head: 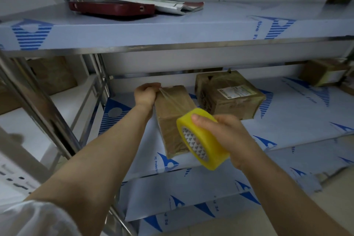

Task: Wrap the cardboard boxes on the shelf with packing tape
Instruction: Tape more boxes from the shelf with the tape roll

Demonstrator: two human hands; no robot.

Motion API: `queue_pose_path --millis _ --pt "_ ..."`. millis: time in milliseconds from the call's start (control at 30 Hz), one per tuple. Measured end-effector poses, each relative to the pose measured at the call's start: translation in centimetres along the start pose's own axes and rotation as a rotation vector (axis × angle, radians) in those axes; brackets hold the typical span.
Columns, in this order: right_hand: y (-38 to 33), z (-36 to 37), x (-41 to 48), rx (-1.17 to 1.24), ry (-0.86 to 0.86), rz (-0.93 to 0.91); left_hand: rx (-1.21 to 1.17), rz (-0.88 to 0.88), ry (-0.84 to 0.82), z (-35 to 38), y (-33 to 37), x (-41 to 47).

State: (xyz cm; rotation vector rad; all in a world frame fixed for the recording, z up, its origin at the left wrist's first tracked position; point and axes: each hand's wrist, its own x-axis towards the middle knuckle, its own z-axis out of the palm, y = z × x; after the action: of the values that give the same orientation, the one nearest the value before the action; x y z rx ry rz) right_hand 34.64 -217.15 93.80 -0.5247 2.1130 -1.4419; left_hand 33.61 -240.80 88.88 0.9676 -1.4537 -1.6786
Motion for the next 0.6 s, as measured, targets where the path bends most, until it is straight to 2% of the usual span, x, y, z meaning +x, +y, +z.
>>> queue_pose_path --millis 167,433,533,600 --pt "2.7 1.6 -0.1 0.125 0.0 0.063 -0.151 -0.045 -0.021 0.7 0.3 -0.4" --pt "5.1 3.9 0.7 0.271 0.039 0.076 -0.225 -0.097 -0.02 1.1 0.5 -0.6" --pt "5.2 4.1 1.2 0.257 0.064 0.059 -0.307 -0.163 -0.093 0.3 0.4 -0.5" --pt "5.3 4.1 1.4 0.247 0.069 0.048 -0.458 -0.248 -0.158 -0.8 0.5 0.0"
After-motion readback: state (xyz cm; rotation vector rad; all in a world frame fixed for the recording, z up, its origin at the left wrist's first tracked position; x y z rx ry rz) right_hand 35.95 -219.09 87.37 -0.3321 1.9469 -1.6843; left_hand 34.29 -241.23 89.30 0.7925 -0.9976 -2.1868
